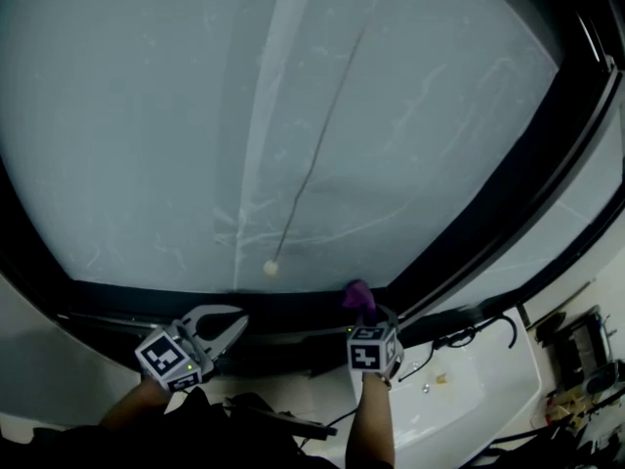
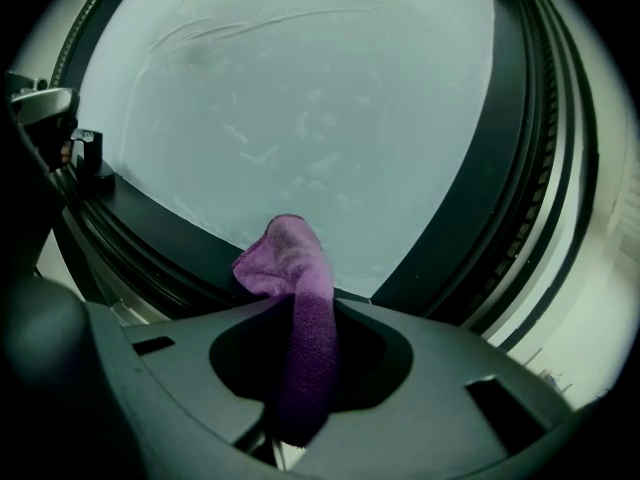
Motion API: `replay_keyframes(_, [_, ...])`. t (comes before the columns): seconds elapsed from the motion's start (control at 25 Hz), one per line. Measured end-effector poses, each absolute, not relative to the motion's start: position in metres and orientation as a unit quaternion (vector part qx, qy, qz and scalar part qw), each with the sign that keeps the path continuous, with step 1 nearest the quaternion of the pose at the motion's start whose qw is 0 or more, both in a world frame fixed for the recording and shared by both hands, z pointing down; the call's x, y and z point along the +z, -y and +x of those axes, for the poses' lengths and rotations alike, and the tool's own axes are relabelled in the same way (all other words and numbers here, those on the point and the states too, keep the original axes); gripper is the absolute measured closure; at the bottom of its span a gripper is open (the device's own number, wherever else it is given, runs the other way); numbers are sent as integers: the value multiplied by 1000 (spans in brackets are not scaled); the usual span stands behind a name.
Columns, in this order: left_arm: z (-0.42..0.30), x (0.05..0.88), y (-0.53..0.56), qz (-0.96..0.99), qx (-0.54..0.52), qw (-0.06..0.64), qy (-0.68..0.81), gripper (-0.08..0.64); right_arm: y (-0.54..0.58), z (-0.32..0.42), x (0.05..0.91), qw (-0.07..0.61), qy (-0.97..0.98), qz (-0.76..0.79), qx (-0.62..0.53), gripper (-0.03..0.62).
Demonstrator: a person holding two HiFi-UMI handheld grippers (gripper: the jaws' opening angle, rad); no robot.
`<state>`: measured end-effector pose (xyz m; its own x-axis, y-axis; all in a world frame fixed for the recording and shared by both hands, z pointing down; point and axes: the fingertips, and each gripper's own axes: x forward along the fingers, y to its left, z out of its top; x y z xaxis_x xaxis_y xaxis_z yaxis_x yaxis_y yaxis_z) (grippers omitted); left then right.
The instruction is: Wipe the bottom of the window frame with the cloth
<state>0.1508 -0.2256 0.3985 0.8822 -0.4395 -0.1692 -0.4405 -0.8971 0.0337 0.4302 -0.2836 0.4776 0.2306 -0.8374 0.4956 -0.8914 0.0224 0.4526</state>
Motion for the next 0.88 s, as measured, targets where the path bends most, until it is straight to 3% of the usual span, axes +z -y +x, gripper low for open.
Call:
replay_keyframes(0.64, [144,400,233,-945,88,21,-314,558,280,474,479,390,588,708,42,511])
replay_keyframes(0.88, [145,400,236,-932,73,-2,-356,559,276,489,475,387,588,710,28,511])
